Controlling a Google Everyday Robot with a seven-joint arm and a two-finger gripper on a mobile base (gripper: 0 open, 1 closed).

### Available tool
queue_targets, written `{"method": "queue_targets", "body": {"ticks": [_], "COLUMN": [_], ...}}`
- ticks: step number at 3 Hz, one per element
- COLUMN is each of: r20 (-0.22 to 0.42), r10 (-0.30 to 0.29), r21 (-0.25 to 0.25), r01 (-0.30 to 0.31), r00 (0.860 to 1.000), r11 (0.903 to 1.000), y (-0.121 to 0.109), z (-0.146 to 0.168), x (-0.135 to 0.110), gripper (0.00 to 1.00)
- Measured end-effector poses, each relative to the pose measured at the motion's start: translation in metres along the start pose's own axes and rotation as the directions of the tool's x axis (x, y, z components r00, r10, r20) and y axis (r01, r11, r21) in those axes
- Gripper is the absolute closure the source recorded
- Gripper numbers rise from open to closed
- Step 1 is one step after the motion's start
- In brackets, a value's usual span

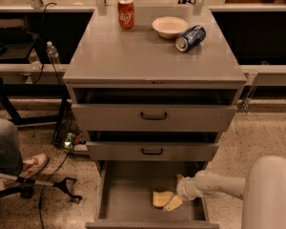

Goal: Pick sponge from bottom drawer and place on counter

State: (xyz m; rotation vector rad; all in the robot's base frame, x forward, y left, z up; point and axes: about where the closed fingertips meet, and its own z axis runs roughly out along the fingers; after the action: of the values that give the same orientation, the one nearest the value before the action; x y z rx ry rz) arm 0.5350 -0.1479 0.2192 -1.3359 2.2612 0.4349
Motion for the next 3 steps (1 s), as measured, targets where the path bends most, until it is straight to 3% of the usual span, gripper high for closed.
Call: {"method": "queue_targets", "body": {"ticks": [3], "r20": [-0.043], "r10": [-0.088], "r21": [-0.047], "r01": [0.085], "r00": [0.995], "r11": [0.9952], "y": [-0.002], "z": [0.059], "x": [0.022], "gripper": [0.00]}}
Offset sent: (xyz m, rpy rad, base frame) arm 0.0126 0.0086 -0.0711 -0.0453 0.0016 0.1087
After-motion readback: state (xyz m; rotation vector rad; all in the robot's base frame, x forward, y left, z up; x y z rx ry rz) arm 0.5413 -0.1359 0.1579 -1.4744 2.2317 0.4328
